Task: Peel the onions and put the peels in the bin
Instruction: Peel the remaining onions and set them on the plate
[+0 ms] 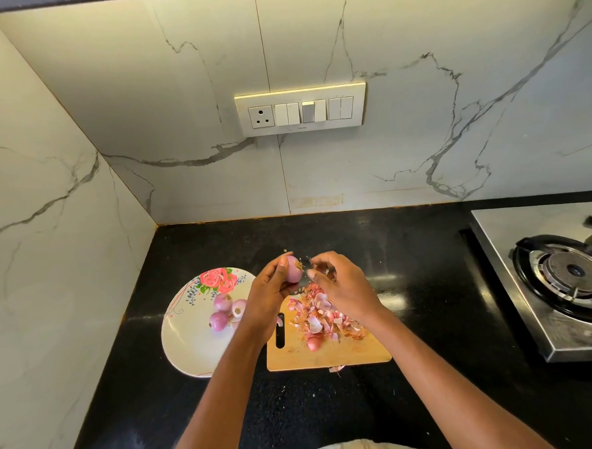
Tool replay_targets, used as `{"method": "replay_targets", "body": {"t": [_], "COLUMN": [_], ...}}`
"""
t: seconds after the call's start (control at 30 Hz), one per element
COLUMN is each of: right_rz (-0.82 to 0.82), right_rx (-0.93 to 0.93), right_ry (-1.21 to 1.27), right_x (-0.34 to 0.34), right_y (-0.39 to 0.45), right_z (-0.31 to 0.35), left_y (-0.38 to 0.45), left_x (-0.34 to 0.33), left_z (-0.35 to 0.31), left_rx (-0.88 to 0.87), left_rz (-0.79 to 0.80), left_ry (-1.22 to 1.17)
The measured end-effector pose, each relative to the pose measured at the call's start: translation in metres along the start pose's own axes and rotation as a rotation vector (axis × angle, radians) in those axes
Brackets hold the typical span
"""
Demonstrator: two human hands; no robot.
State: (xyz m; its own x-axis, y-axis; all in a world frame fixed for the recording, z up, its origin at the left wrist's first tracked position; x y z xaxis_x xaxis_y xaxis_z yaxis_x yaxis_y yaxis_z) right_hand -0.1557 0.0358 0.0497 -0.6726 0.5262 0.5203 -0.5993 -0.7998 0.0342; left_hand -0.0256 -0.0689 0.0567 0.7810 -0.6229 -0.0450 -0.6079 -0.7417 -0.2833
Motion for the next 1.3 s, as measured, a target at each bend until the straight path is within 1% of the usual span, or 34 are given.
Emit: {"method": "replay_targets", "body": {"t": [0.13,0.27,0.47,0.53,0.6,0.67,0.73,0.9,1.03,1.17,1.3], "right_rz": [-0.068,-0.13,-0.199,-0.229,-0.254,-0.249,-0.206,-0.137,-0.08,-0.126,-0.163], "right_rx": [0.047,0.032,0.044,0.009,-0.039,-0.059,-0.056,-0.009,0.04,0.015,0.016], "right_ry": [0.093,0.167,0.121,0.131,0.133,0.07,0.032,0.009,0.113,0.16,0.228], "right_x": [-0.002,0.001,-0.001,-0.001,-0.001,0.0,0.003,-0.001,-0.006,-0.007,-0.005], "right_y": [0.001,0.003,0.0,0.0,-0.001,-0.002,-0.004,-0.003,-0.002,-0.001,-0.002], "right_z": [0.011,0.009,0.011,0.01,0.005,-0.005,-0.014,-0.015,0.001,0.003,0.002], "left_y": [-0.002,-0.005,-0.008,-0.009,-0.007,-0.003,0.0,-0.003,-0.007,-0.008,-0.007], "left_x": [-0.003,-0.005,-0.009,-0.015,-0.016,-0.009,0.0,-0.002,-0.01,-0.011,-0.012], "left_z": [-0.003,-0.007,-0.006,-0.004,-0.003,-0.004,-0.005,-0.007,-0.003,-0.002,-0.001], "left_rx": [0.008,0.005,0.001,0.007,0.022,0.043,0.075,0.095,0.085,0.089,0.14], "left_rz": [0.024,0.043,0.063,0.042,-0.028,-0.112,-0.129,-0.049,0.018,0.013,0.024], "left_ry": [-0.003,-0.007,-0.059,-0.073,-0.116,-0.178,-0.212,-0.161,-0.096,-0.096,-0.143]}}
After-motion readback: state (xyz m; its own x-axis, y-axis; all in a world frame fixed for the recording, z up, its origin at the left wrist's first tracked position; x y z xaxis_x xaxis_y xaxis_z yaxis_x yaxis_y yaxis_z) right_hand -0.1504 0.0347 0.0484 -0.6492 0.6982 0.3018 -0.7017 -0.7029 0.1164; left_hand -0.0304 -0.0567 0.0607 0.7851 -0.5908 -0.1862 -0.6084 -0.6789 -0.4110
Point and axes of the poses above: each hand's wrist, its own y-axis towards the middle knuckle, its own x-axis out of the back of the hand, z = x × y, the point moved 2 cm from there along y, towards the middle knuckle, and after that the axes turned 3 degrees about -z, right-handed, at the moved point
